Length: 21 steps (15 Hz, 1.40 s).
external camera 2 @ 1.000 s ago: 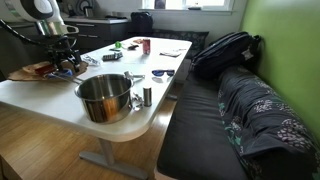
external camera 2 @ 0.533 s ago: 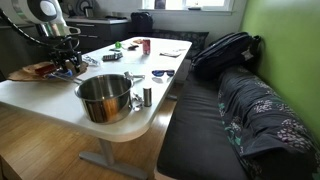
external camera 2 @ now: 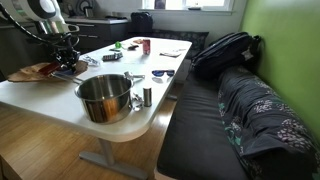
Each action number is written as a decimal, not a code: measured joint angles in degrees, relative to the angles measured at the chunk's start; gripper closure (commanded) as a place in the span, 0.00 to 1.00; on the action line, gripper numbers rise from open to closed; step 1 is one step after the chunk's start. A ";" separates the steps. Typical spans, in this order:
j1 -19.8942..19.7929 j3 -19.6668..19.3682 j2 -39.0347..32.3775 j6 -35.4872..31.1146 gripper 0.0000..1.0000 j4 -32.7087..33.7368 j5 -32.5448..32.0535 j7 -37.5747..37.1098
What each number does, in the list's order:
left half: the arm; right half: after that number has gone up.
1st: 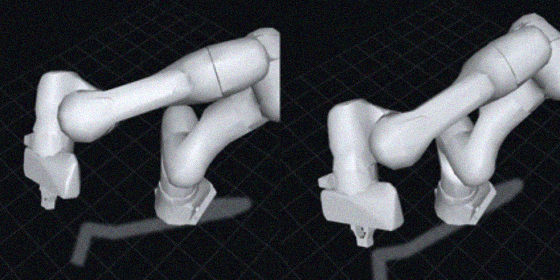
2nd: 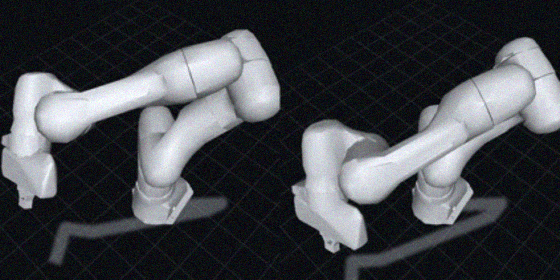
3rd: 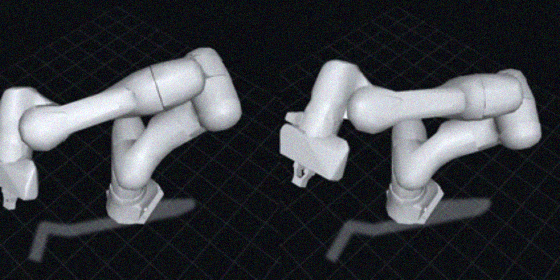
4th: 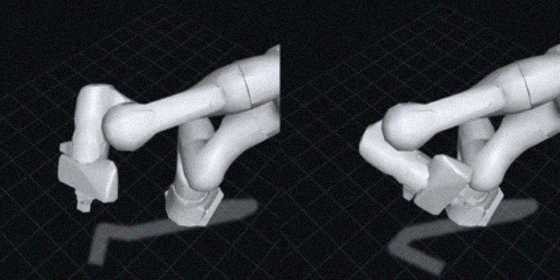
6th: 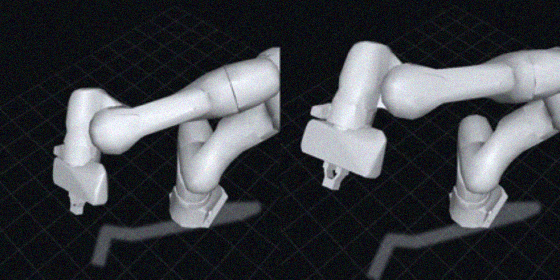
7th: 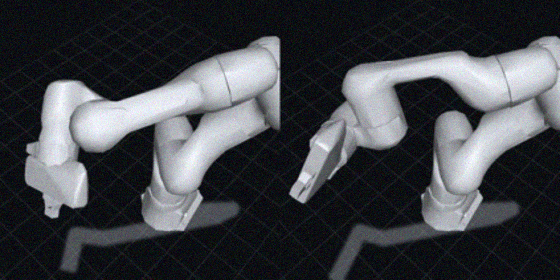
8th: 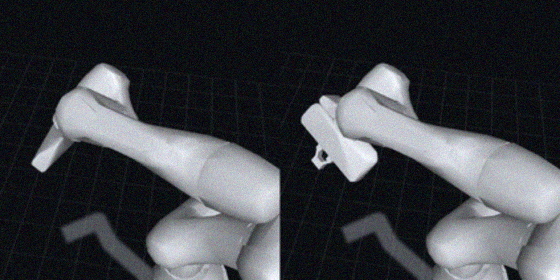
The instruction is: Move the blue tape from the tray to the pot
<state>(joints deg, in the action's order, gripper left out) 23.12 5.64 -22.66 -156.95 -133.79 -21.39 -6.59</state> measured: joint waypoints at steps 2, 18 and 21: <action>2.45 -3.89 2.38 0.44 0.97 -0.89 -5.33 -5.99; -13.86 -7.12 37.97 8.59 0.97 -28.52 -19.60 -34.83; -17.84 -3.92 37.74 8.59 0.97 -25.71 -19.05 -38.45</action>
<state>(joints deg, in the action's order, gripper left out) 5.28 1.72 15.08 -148.36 -159.49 -40.44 -45.04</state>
